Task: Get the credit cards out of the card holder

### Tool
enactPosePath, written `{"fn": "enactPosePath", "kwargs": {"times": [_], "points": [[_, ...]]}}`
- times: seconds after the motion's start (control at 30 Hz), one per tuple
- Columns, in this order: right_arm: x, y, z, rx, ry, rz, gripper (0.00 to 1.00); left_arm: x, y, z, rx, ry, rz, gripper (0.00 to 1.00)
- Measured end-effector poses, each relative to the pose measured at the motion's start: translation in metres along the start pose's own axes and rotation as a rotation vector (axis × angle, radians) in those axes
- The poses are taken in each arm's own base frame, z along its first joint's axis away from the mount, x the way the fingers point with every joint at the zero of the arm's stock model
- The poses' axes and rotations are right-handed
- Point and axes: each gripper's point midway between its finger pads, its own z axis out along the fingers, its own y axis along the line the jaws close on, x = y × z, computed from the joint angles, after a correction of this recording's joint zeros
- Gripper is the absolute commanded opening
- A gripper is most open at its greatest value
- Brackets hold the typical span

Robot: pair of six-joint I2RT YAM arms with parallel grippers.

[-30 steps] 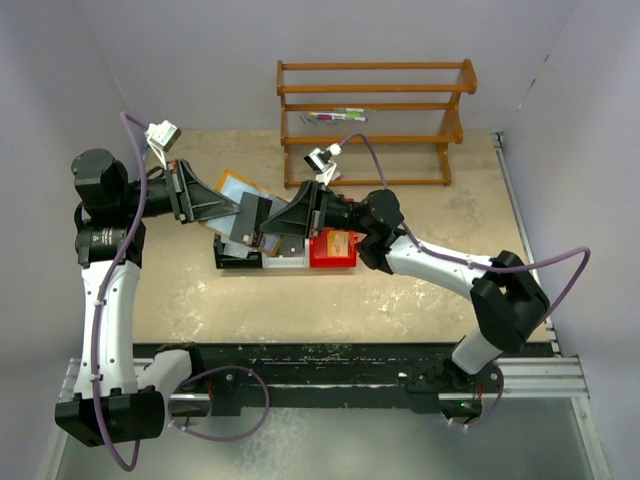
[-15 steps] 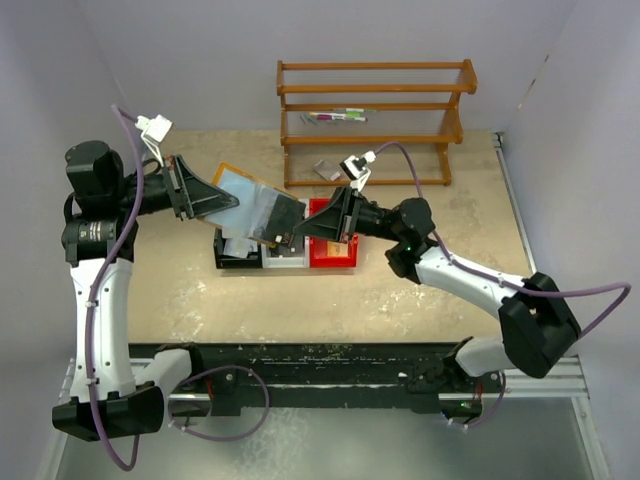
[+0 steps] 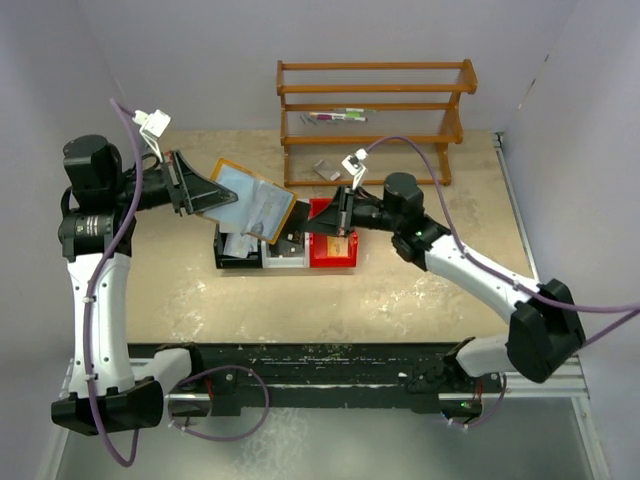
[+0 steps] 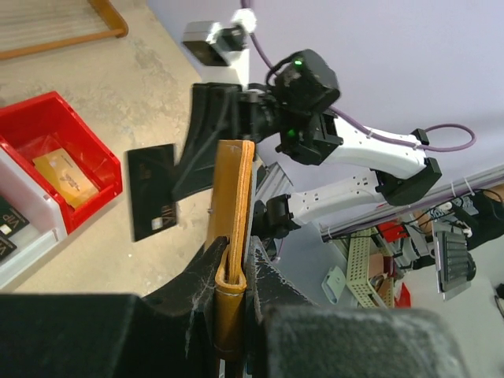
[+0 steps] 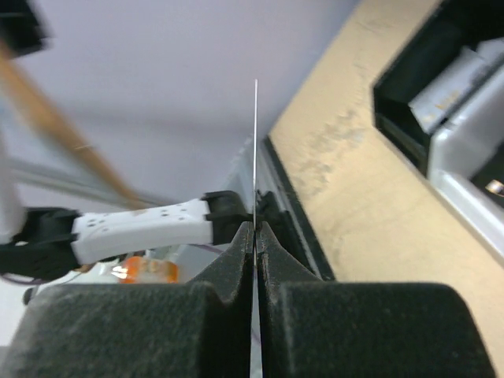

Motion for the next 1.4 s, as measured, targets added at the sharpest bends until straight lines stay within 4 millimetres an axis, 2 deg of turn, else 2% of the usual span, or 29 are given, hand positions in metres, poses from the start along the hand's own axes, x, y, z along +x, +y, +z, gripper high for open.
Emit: {"fn": "enactPosePath", "kwargs": {"times": [0.17,0.37,0.5,0.7,0.9,1.07,1.23,1.3,1.4], "points": [[0.005,-0.060,0.021,0.181,0.065,-0.007,0.00,-0.009,-0.012,-0.002,-0.003,-0.020,0.062,0.00],[0.018,-0.131,0.048,0.392,0.154,0.007,0.00,-0.009,-0.015,-0.004,-0.009,-0.023,0.078,0.00],[0.027,-0.160,0.069,0.497,0.196,-0.018,0.00,-0.008,-0.014,-0.004,-0.012,-0.021,0.067,0.00],[0.045,-0.198,0.075,0.652,0.244,-0.033,0.00,-0.006,-0.015,-0.004,-0.010,-0.017,0.060,0.00],[0.049,-0.219,0.079,0.744,0.262,-0.045,0.00,-0.005,-0.017,-0.004,-0.006,-0.015,0.062,0.00],[0.048,-0.225,0.091,0.770,0.266,-0.060,0.00,-0.004,-0.020,-0.005,0.000,-0.014,0.068,0.00],[0.053,-0.231,0.094,0.799,0.276,-0.064,0.34,-0.002,-0.023,-0.006,0.010,-0.010,0.073,0.00],[0.054,-0.232,0.092,0.817,0.272,-0.066,0.40,-0.002,-0.024,-0.006,0.014,-0.008,0.073,0.00],[0.051,-0.228,0.092,0.827,0.259,-0.076,0.44,-0.001,-0.025,-0.006,0.018,-0.006,0.073,0.00]]}}
